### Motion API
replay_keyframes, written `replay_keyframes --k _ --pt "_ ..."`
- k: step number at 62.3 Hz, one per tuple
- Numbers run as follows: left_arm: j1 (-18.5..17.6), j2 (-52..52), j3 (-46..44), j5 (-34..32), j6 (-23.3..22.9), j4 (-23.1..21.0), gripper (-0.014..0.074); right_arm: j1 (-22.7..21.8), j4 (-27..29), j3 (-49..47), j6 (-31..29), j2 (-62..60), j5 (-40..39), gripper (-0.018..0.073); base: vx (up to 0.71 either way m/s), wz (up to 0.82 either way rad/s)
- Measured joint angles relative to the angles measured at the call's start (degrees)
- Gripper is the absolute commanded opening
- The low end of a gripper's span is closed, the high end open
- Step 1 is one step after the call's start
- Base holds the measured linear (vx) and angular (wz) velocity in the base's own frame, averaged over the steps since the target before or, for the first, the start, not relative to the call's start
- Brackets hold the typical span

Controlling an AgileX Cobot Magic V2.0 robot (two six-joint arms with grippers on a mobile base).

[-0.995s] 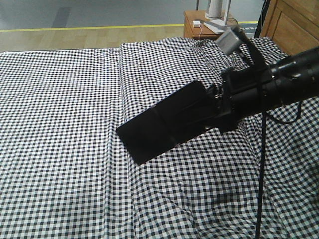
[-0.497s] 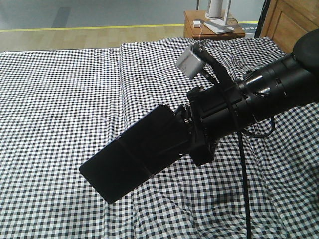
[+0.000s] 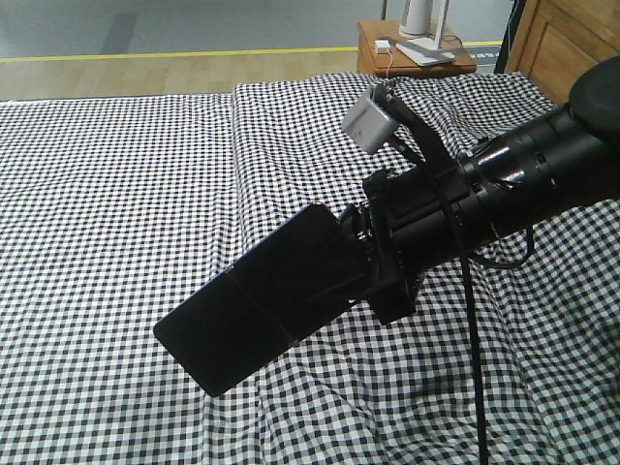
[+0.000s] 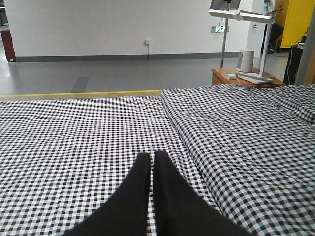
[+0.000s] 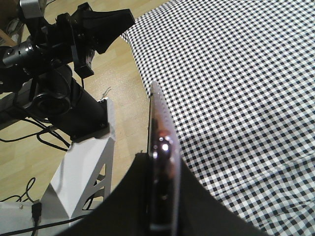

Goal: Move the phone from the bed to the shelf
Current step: 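Lift the phone off the bed with the right gripper, then hold the phone in the right gripper while the base turns away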

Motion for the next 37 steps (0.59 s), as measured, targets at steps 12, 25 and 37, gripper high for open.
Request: replay_keyframes --k 12,25,37 --pt "0.0 0.0 0.0 0.0 0.0 0.0 0.0001 0.0 0.0 0.0 0.0 0.0 0.0 -0.0002 0.00 0.00" --pt "0.0 0.0 0.0 0.0 0.0 0.0 0.0001 0.0 0.0 0.0 0.0 0.0 0.0 -0.0002 -0.01 0.03" --pt "0.0 0.0 0.0 0.0 0.0 0.0 0.0001 0.0 0.0 0.0 0.0 0.0 0.0 -0.0002 -0.03 0.11"
